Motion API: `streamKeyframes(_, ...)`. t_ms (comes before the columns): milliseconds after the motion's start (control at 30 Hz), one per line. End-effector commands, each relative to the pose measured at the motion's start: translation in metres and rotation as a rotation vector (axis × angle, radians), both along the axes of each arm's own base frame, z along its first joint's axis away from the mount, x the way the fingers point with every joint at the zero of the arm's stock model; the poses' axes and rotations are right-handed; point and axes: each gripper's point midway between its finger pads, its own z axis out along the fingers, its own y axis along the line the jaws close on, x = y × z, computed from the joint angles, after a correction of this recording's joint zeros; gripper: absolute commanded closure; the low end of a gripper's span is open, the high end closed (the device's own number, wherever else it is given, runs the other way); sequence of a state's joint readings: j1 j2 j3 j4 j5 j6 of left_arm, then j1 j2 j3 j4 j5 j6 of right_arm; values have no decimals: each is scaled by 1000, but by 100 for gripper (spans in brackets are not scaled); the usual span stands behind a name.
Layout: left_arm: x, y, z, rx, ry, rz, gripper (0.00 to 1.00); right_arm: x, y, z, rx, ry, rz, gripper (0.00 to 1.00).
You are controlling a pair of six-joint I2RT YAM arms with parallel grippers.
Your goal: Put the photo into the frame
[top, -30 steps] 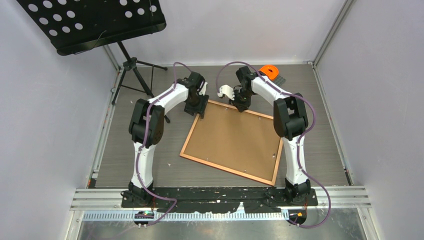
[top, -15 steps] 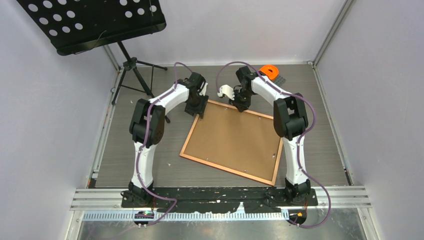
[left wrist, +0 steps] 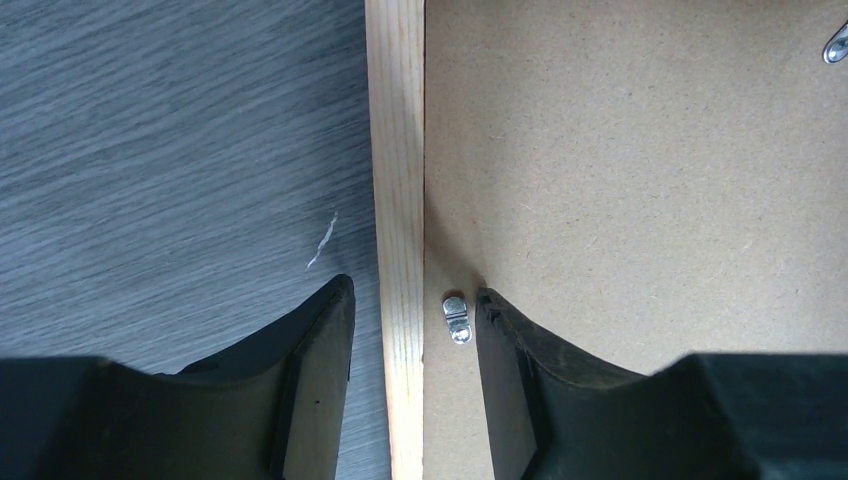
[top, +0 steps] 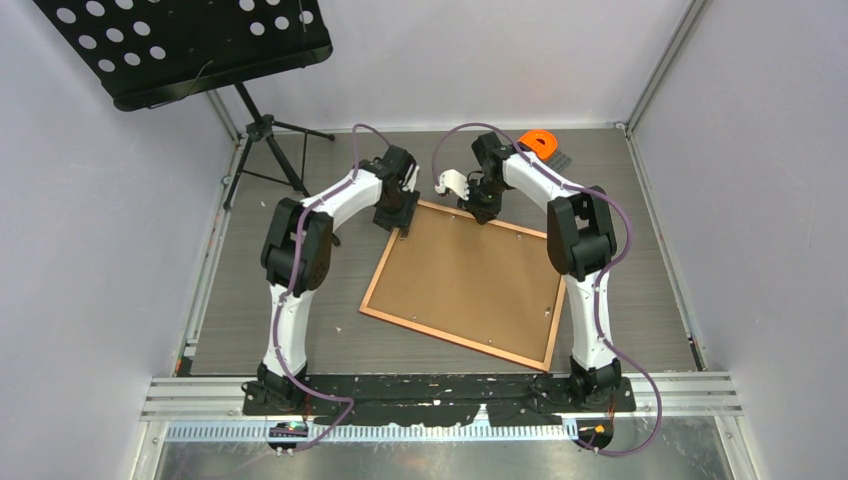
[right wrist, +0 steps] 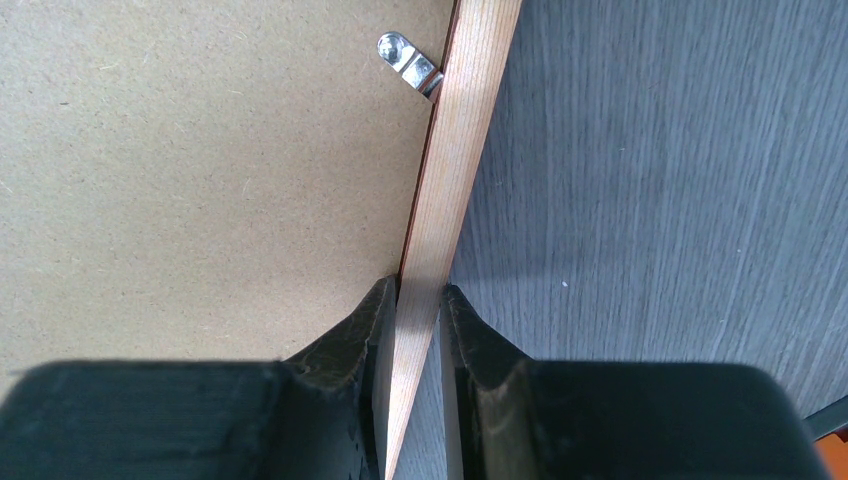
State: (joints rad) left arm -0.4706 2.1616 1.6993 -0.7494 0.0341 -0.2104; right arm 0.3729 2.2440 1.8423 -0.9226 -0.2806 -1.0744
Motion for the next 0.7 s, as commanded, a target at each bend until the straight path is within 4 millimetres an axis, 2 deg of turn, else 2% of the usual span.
streamKeyframes(0,10,-4,6,-2,-47,11,53,-14,3,-8,-2,38,28,94)
streamKeyframes(233,2,1,4,3,-44,6,54,-13,3,-8,-3,35,28,94)
streamKeyframes(367,-3,3,3,7,-36,6,51,-13,3,-8,-4,35,27,94)
streamKeyframes(667,-3,3,6,2,-46,4,51,-14,2,-9,-8,37,24,94)
